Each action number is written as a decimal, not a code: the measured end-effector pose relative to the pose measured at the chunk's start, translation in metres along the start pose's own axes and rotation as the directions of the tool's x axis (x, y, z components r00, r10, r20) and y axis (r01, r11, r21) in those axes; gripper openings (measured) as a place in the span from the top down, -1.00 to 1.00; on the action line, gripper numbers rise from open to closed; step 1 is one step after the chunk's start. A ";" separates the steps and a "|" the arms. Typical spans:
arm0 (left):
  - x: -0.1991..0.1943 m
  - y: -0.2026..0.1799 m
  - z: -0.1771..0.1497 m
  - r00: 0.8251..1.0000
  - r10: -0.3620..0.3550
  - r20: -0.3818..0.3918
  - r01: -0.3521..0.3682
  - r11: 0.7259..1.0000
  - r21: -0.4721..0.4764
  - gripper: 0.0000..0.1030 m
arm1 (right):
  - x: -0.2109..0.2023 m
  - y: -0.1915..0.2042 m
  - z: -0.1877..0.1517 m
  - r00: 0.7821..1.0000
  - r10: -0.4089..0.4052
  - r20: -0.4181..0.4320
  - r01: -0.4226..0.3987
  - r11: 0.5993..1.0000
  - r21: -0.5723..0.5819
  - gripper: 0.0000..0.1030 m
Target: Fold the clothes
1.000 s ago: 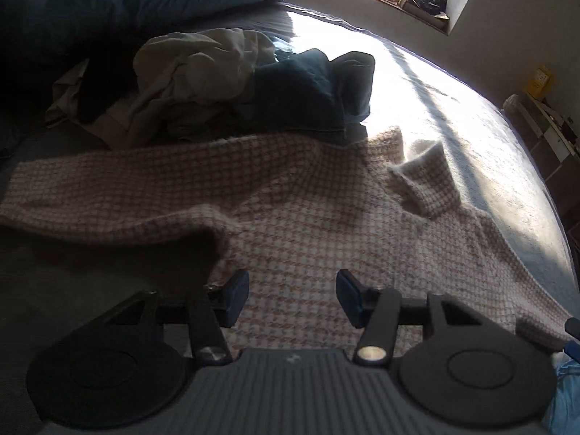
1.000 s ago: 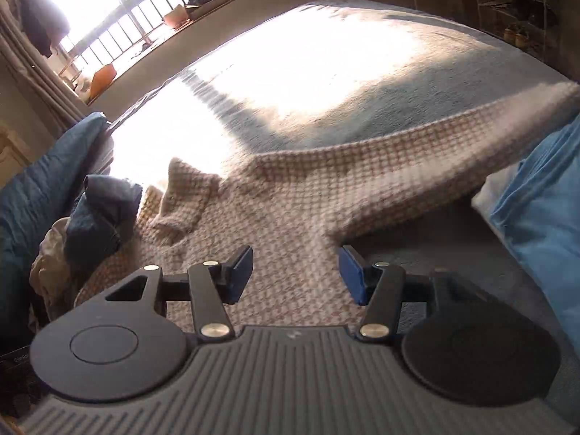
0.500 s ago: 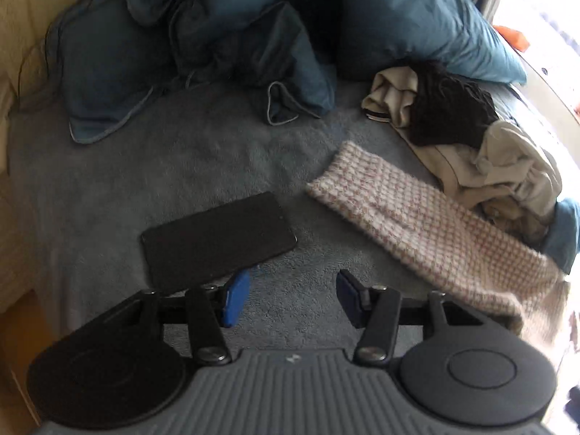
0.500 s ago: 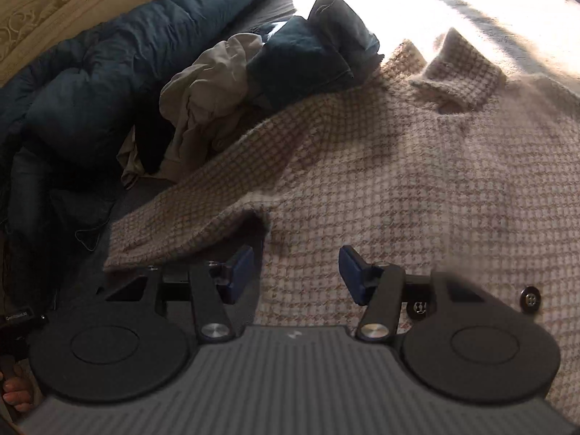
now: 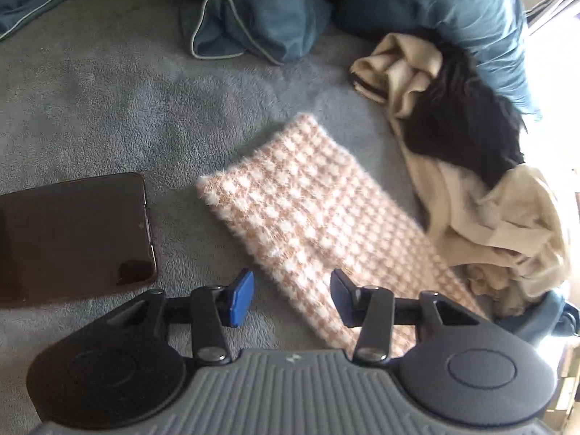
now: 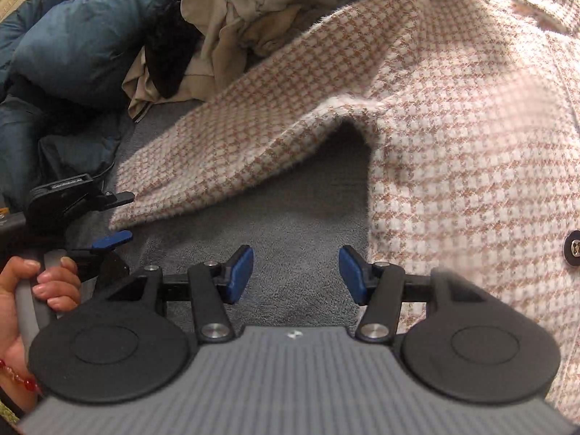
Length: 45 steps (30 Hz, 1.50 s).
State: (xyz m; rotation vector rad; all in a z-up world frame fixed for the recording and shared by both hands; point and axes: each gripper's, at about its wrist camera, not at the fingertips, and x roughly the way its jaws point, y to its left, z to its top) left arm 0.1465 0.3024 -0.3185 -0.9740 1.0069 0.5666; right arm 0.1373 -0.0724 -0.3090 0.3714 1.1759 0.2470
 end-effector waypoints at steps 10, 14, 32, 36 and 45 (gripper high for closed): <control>0.012 -0.001 -0.016 0.996 0.085 0.040 -0.082 0.995 -0.063 0.43 | -0.003 -0.015 -0.011 0.999 -0.046 0.006 0.045 0.996 0.078 -0.01; 0.005 -0.001 -0.030 0.993 0.084 0.081 -0.078 0.994 -0.072 0.58 | -0.009 -0.031 -0.014 0.998 -0.060 0.014 0.058 0.991 0.117 -0.01; -0.161 -0.171 -0.203 0.802 -0.449 0.393 0.046 0.704 0.709 0.73 | -0.069 -0.146 -0.040 0.992 -0.082 0.092 0.039 0.917 0.396 -0.01; -0.170 -0.205 -0.283 0.790 -0.545 0.282 0.042 0.506 0.862 0.74 | -0.094 -0.185 -0.048 0.987 -0.083 0.135 0.003 0.861 0.508 -0.01; -0.148 -0.209 -0.445 0.825 -0.563 -0.052 0.097 0.051 0.994 0.75 | -0.142 -0.275 -0.074 0.966 -0.133 0.222 -0.044 0.760 0.649 -0.01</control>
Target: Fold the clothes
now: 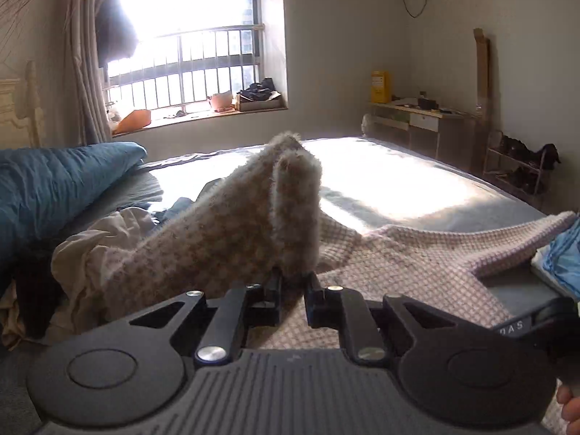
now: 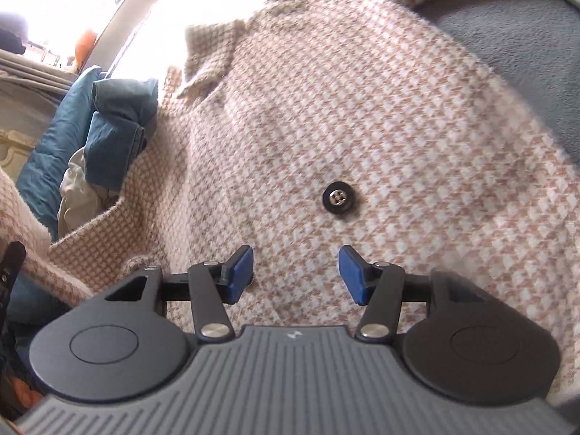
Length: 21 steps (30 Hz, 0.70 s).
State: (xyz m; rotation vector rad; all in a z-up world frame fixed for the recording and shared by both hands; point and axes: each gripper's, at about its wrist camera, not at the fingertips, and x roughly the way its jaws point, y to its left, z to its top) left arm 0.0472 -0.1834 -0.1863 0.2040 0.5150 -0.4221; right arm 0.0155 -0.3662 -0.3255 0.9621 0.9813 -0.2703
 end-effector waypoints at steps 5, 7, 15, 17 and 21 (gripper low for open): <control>0.017 -0.050 -0.059 0.975 -0.126 -0.186 0.153 0.978 0.143 0.75 | 0.004 -0.048 0.004 1.000 -0.005 -0.030 0.008 0.995 0.103 -0.01; 0.023 -0.053 -0.086 0.948 -0.164 -0.274 0.219 0.958 0.183 0.75 | 0.009 -0.060 0.000 0.999 0.006 -0.054 0.002 0.991 0.137 -0.01; 0.038 0.000 -0.117 0.772 -0.337 -0.538 0.342 0.935 -0.094 0.47 | 0.011 -0.064 0.002 0.996 0.039 -0.083 -0.027 0.990 0.137 -0.02; 0.038 0.018 -0.122 0.715 -0.394 -0.578 0.316 0.919 -0.236 0.43 | 0.008 -0.059 0.007 0.996 0.052 -0.078 -0.043 0.994 0.104 -0.02; 0.033 0.057 -0.134 0.679 -0.487 -0.550 0.168 0.832 -0.529 0.30 | 0.009 -0.041 0.015 0.992 0.072 -0.101 -0.074 0.997 -0.020 -0.09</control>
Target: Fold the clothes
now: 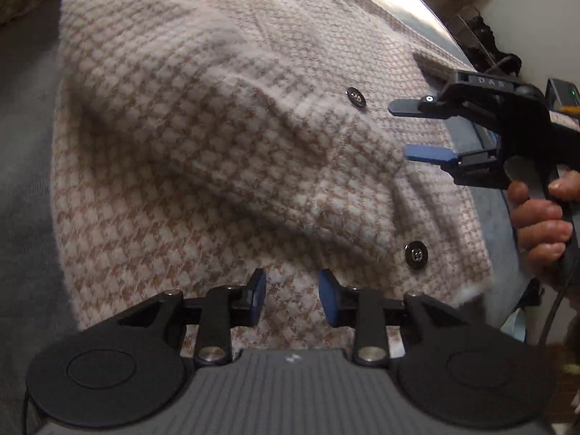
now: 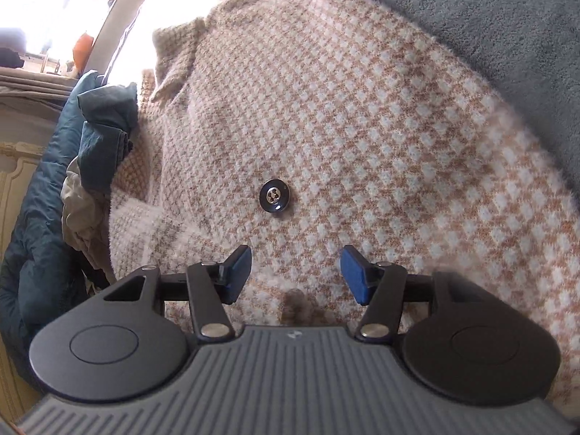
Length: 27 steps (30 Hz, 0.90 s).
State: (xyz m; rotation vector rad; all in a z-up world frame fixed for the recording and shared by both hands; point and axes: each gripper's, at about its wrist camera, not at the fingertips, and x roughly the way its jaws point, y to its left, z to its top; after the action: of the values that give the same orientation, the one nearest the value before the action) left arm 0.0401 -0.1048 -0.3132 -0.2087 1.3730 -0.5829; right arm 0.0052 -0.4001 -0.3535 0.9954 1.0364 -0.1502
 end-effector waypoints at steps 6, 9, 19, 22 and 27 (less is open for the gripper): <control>0.001 0.042 0.004 0.989 -0.129 0.065 0.144 0.923 -0.358 0.12 | 0.021 0.043 0.000 0.995 -0.062 -0.084 0.035 0.955 -0.295 -0.10; 0.016 0.047 0.009 0.991 -0.128 0.038 0.132 0.909 -0.394 0.13 | 0.032 0.060 -0.002 0.988 -0.113 -0.105 0.060 0.911 -0.409 -0.10; 0.024 0.060 0.012 0.988 -0.150 0.041 0.154 0.909 -0.388 0.14 | 0.056 0.072 0.003 0.964 -0.199 -0.173 0.084 0.854 -0.513 -0.13; 0.022 0.065 0.009 0.985 -0.165 0.043 0.168 0.901 -0.399 0.22 | 0.054 0.078 0.003 0.959 -0.204 -0.199 0.069 0.843 -0.534 0.16; 0.027 0.071 0.011 0.983 -0.179 0.048 0.181 0.874 -0.451 0.23 | 0.056 0.078 0.002 0.952 -0.212 -0.223 0.068 0.853 -0.518 0.27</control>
State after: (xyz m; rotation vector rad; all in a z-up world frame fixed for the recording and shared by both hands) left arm 0.0719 -0.0603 -0.3671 -0.7242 1.4808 -0.4036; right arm 0.0784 -0.3379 -0.3484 0.4623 1.3176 0.1427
